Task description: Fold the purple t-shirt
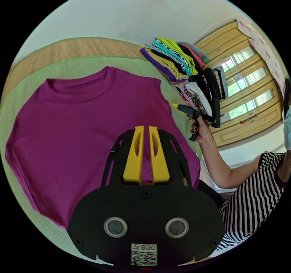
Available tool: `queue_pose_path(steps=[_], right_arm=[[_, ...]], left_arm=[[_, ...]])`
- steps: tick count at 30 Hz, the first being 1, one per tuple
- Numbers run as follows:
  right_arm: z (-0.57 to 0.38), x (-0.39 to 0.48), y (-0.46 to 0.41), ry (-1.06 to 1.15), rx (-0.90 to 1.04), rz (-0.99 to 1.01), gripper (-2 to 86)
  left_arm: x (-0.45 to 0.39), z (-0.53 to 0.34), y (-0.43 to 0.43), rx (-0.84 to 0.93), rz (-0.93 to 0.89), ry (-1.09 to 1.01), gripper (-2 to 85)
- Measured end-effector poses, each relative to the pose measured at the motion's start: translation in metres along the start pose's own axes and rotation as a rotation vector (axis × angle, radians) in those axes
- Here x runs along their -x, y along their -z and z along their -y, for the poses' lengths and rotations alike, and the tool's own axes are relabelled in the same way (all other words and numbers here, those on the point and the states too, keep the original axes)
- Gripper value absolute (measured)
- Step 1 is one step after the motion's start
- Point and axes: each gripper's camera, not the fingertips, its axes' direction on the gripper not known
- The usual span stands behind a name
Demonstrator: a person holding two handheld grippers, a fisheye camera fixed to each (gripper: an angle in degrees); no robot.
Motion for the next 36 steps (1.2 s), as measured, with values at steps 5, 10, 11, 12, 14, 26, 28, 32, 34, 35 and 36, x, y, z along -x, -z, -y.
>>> queue_pose_path(steps=[5, 10, 11, 12, 14, 26, 28, 32, 34, 35, 36], right_arm=[[-0.003, -0.004, -0.011, -0.003, 0.003, -0.031, 7.5], [-0.007, 0.000, -0.013, 0.049, -0.010, -0.065, 7.4], [-0.008, -0.001, -0.012, 0.048, -0.011, -0.062, 7.3], [-0.008, -0.003, -0.012, 0.045, -0.014, -0.053, 7.1], [-0.008, -0.008, -0.012, 0.033, -0.013, -0.034, 6.8], [-0.001, -0.033, -0.016, 0.007, 0.004, 0.059, 3.6], [0.001, -0.035, -0.018, 0.014, 0.012, 0.072, 3.0], [0.002, -0.034, -0.014, 0.032, -0.014, 0.062, 2.5], [0.002, -0.030, -0.009, 0.062, -0.045, 0.064, 2.3], [0.002, -0.028, -0.008, 0.074, -0.050, 0.065, 2.3], [0.003, -0.024, -0.006, 0.102, -0.065, 0.071, 2.3]], left_arm=[[-0.031, 0.103, -0.047, 0.074, -0.011, -0.157, 6.2], [-0.063, 0.189, -0.086, 0.118, 0.046, -0.284, 7.7], [-0.070, 0.207, -0.094, 0.130, 0.072, -0.311, 8.0], [-0.077, 0.224, -0.101, 0.136, 0.096, -0.337, 8.3], [-0.086, 0.247, -0.111, 0.144, 0.127, -0.377, 8.7], [-0.120, 0.318, -0.170, 0.306, 0.293, -0.520, 3.9], [-0.119, 0.323, -0.165, 0.286, 0.276, -0.512, 3.4], [-0.111, 0.331, -0.141, 0.205, 0.205, -0.466, 2.8], [-0.106, 0.332, -0.128, 0.168, 0.163, -0.443, 2.7], [-0.101, 0.331, -0.118, 0.147, 0.137, -0.431, 2.7], [-0.095, 0.329, -0.108, 0.121, 0.120, -0.411, 2.7]])
